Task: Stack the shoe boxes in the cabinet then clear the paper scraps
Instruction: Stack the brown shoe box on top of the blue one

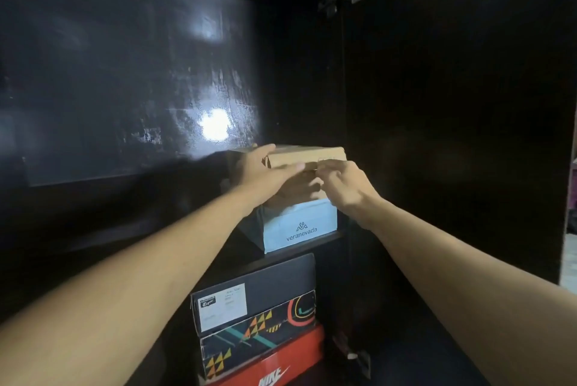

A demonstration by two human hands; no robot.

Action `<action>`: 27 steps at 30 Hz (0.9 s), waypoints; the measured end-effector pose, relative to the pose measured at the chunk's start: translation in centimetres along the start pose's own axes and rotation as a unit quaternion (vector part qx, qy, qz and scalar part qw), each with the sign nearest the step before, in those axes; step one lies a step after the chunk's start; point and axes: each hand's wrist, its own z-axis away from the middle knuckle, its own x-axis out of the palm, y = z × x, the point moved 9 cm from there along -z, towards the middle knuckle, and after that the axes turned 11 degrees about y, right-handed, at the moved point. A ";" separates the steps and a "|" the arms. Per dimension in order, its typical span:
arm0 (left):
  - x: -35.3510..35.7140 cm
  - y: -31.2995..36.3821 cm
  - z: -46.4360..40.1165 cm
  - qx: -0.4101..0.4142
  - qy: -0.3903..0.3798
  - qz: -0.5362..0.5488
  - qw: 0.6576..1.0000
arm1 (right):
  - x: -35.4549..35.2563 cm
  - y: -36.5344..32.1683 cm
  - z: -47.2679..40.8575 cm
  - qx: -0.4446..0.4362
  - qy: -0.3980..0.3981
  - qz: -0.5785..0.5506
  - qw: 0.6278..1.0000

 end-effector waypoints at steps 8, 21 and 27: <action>-0.9 -2.8 -1.8 0.004 0.030 -0.052 0.998 | 4.8 1.2 0.2 -0.059 -0.137 0.127 0.981; 0.1 -3.5 -0.7 -0.016 0.022 -0.148 0.989 | 5.1 2.4 -0.2 -0.058 -0.176 0.196 0.963; -1.5 -0.7 4.8 -0.003 0.049 -0.162 0.986 | 0.2 4.1 3.1 -0.006 -0.131 0.217 0.967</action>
